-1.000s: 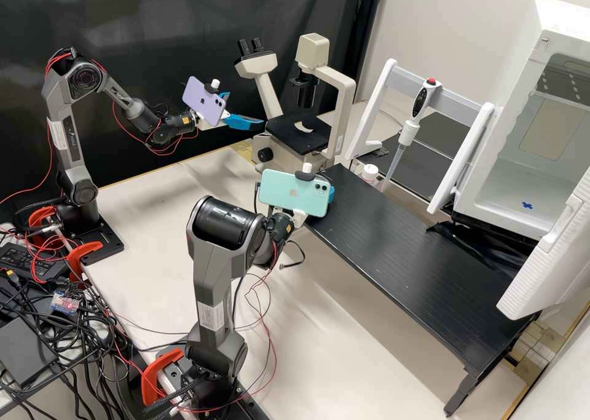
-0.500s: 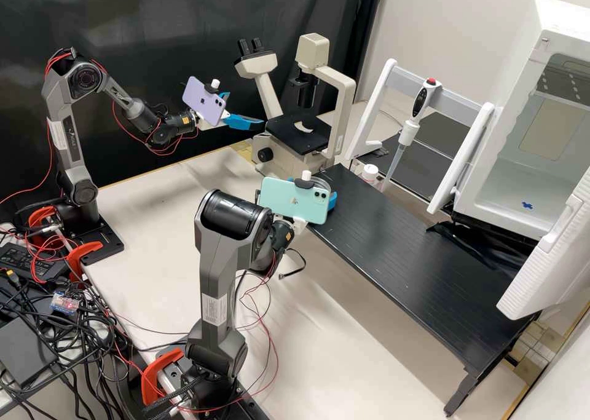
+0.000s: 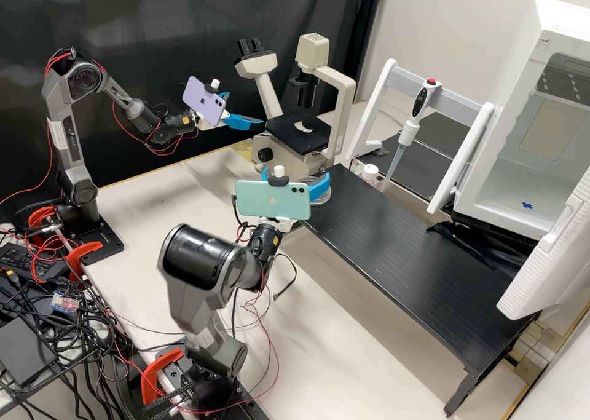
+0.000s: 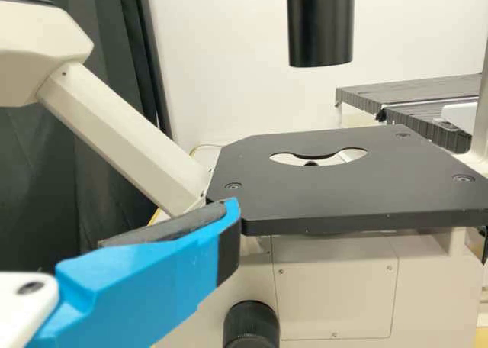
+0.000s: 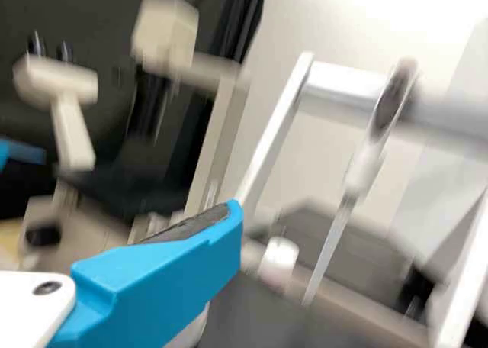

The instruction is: Move the petri dish to the bench

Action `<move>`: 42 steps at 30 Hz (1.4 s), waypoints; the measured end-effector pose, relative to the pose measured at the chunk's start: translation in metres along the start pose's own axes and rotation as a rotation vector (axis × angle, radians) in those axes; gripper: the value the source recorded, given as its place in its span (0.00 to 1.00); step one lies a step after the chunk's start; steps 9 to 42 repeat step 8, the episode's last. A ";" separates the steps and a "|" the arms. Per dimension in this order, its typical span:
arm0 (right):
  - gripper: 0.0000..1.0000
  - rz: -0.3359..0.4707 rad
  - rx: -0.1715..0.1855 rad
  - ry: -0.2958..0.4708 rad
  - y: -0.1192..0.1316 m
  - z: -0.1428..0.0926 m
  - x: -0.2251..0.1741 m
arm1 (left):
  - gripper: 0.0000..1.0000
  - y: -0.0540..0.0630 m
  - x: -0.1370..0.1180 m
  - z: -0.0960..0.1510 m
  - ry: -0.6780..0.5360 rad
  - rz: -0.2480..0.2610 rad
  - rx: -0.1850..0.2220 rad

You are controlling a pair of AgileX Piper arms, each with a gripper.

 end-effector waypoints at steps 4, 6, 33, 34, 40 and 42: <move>1.00 0.202 0.038 -0.012 0.031 -0.009 -0.013 | 1.00 0.000 0.000 0.000 0.000 0.000 0.000; 1.00 0.274 0.065 -0.039 0.042 -0.006 -0.017 | 1.00 0.000 0.000 0.000 0.000 0.000 0.000; 1.00 0.322 0.094 -0.069 0.049 -0.001 -0.018 | 1.00 0.000 0.000 0.000 0.000 0.000 0.000; 1.00 0.322 0.094 -0.069 0.049 -0.001 -0.018 | 1.00 0.000 0.000 0.000 0.000 0.000 0.000; 1.00 0.322 0.094 -0.069 0.049 -0.001 -0.018 | 1.00 0.000 0.000 0.000 0.000 0.000 0.000; 1.00 0.322 0.094 -0.069 0.049 -0.001 -0.018 | 1.00 0.000 0.000 0.000 0.000 0.000 0.000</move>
